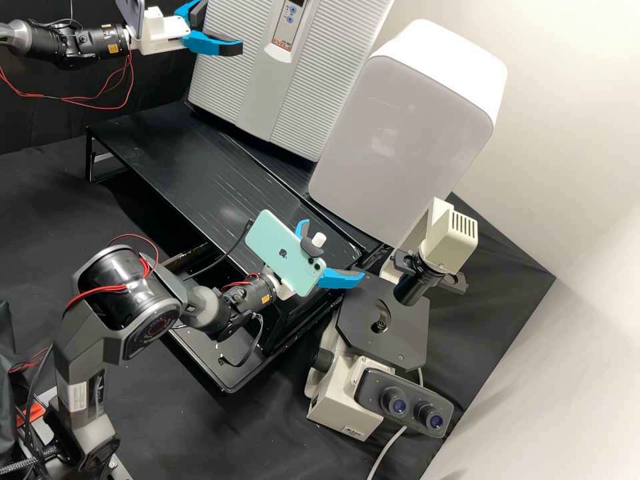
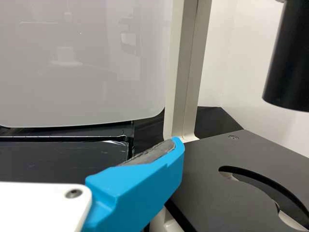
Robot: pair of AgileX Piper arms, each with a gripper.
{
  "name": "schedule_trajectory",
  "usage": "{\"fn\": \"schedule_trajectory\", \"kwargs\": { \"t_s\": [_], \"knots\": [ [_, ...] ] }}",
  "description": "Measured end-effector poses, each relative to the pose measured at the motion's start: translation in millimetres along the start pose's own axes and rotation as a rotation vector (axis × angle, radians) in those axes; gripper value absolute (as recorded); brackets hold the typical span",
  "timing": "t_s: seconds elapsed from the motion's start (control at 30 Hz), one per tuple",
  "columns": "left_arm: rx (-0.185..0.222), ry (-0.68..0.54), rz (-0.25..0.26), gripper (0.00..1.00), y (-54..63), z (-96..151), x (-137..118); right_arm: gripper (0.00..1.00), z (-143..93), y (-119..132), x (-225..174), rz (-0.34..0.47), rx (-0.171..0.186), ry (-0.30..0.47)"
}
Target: Open the incubator door
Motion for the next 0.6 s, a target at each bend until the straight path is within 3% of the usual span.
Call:
{"fn": "schedule_trajectory", "kwargs": {
  "t_s": [0.6],
  "knots": [
    [-0.001,0.001,-0.001,0.0,0.2,1.1,-2.1,1.0,0.0,0.0,0.0,0.0,0.0,0.0]
  ]
}}
